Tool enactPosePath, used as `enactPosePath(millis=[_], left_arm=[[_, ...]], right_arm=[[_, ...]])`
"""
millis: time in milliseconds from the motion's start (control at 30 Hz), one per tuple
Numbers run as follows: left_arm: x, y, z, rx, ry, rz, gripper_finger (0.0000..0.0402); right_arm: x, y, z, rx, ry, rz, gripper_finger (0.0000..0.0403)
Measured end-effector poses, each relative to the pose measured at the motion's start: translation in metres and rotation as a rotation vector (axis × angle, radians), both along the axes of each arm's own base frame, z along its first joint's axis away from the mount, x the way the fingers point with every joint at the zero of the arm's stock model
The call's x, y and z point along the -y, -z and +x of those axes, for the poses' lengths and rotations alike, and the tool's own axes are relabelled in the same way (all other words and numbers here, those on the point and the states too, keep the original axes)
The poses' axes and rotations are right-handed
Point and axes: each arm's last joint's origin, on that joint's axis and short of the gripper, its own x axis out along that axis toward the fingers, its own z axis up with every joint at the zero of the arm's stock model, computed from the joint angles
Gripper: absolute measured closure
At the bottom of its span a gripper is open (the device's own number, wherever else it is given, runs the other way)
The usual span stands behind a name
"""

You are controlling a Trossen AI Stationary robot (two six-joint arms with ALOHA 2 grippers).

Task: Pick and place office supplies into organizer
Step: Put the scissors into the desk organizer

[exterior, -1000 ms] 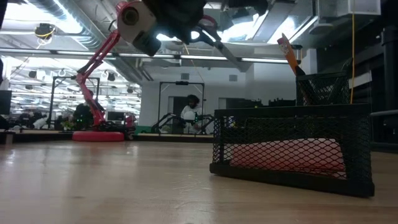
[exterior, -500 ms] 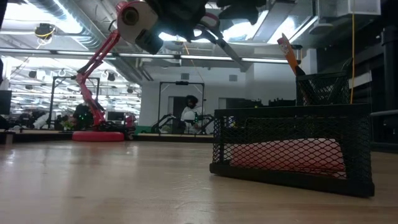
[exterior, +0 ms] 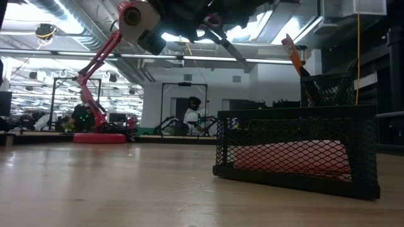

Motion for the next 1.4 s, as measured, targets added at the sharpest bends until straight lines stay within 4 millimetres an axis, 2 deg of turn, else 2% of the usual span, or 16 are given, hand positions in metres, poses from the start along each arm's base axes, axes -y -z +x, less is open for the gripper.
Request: enactPosePath(millis=[133,233,600,933,1200,1400], left_arm=[[0.002,0.000,0.000,0.000,0.006,0.000,0.0388],[0.002,0.000,0.000,0.000,0.005,0.000,0.0388],[0.002,0.000,0.000,-0.004,0.008,-0.001,0.0388],[0.002,0.001,0.000,0.014,0.013,-0.021,0.0387],[0.003,0.001,0.000,0.045,0.018,-0.049,0.0353],[0.008,-0.003,-0.002,0.083,0.036,-0.071,0.0328]], right_arm=[[0.007,0.001,-0.001,-0.007,0.021,0.004,0.0203],[0.010,0.001,-0.002,-0.008,0.031,0.006,0.0229],[0.008,0.003,-0.002,-0.015,-0.076,0.057,0.0377],[0.007,0.005,-0.003,-0.045,-0.074,0.087,0.0377],[0.006,0.003,-0.006,-0.048,-0.088,0.063,0.0377],[0.004,-0.006,-0.015,-0.030,-0.096,0.058,0.0377]])
